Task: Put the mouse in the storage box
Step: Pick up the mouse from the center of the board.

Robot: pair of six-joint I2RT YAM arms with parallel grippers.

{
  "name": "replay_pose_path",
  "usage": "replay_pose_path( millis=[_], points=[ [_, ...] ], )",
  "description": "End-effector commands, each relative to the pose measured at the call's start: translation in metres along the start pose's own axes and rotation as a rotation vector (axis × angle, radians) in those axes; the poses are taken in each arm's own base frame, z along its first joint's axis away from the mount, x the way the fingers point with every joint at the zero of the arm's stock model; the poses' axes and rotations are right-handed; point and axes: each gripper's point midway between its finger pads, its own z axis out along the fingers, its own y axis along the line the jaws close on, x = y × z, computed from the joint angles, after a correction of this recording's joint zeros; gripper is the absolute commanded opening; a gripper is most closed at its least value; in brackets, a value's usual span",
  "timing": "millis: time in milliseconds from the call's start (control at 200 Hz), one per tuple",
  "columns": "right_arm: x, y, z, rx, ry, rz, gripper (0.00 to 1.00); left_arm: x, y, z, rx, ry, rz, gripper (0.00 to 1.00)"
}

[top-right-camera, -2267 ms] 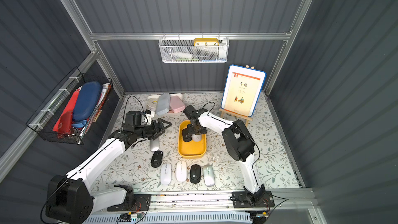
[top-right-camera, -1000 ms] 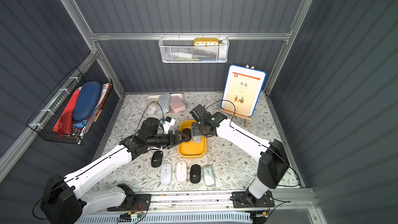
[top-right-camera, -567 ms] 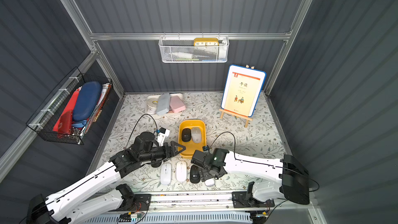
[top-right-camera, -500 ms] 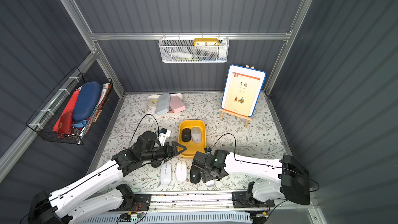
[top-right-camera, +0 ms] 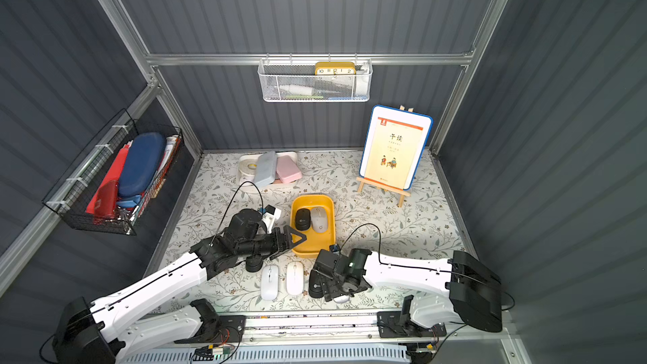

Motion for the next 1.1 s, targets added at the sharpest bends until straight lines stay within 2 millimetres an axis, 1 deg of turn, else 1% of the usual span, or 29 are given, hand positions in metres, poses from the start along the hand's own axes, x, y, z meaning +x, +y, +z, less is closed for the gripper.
replay_pose_path(
  millis=[0,75,130,155,205,260,305,345,460,635,700,830,911,1026,1091],
  points=[
    [0.006,-0.010,0.008,0.068,0.055,0.001,0.88,-0.006,-0.011,-0.002,0.019,-0.009,0.043,0.81],
    [0.009,-0.010,0.014,0.091,0.093,-0.012,0.88,-0.007,-0.015,-0.001,0.034,-0.014,0.047,0.81],
    [0.009,-0.010,0.019,0.098,0.101,-0.009,0.88,-0.004,-0.019,0.001,0.064,0.008,0.060,0.79],
    [0.008,-0.010,0.020,0.094,0.102,-0.004,0.88,-0.002,-0.018,0.001,0.065,0.016,0.060,0.79],
    [0.008,-0.011,0.023,0.088,0.101,0.011,0.87,0.001,-0.009,0.002,0.030,0.026,0.041,0.79],
    [0.005,-0.013,0.024,0.087,0.089,0.031,0.86,0.006,0.007,0.003,-0.034,0.039,0.011,0.80],
    [0.002,-0.016,0.024,0.087,0.076,0.048,0.84,0.010,0.016,0.003,-0.066,0.049,-0.005,0.80],
    [0.000,-0.019,0.023,0.089,0.063,0.060,0.81,0.011,0.020,0.003,-0.079,0.047,-0.012,0.80],
    [-0.004,-0.021,0.023,0.082,0.034,0.053,0.73,0.009,0.017,0.001,-0.063,0.031,-0.020,0.81],
    [0.003,-0.021,0.030,0.104,0.096,0.030,0.71,0.004,0.012,0.000,-0.070,0.022,0.003,0.82],
    [0.002,-0.020,0.033,0.110,0.102,0.010,0.69,0.002,0.011,0.001,-0.068,0.021,0.008,0.82],
    [-0.003,-0.020,0.032,0.142,0.109,-0.021,0.72,0.000,0.008,0.001,-0.071,0.023,0.018,0.82],
    [-0.004,-0.018,0.032,0.132,0.103,-0.021,0.67,-0.001,0.007,-0.001,-0.074,0.014,0.024,0.82],
    [-0.009,-0.016,0.024,0.118,0.075,-0.012,0.60,-0.004,0.005,-0.005,-0.078,-0.001,0.022,0.82],
    [-0.013,-0.017,0.017,0.121,0.047,-0.009,0.60,-0.007,0.004,-0.007,-0.087,-0.017,0.022,0.82]
  ],
)
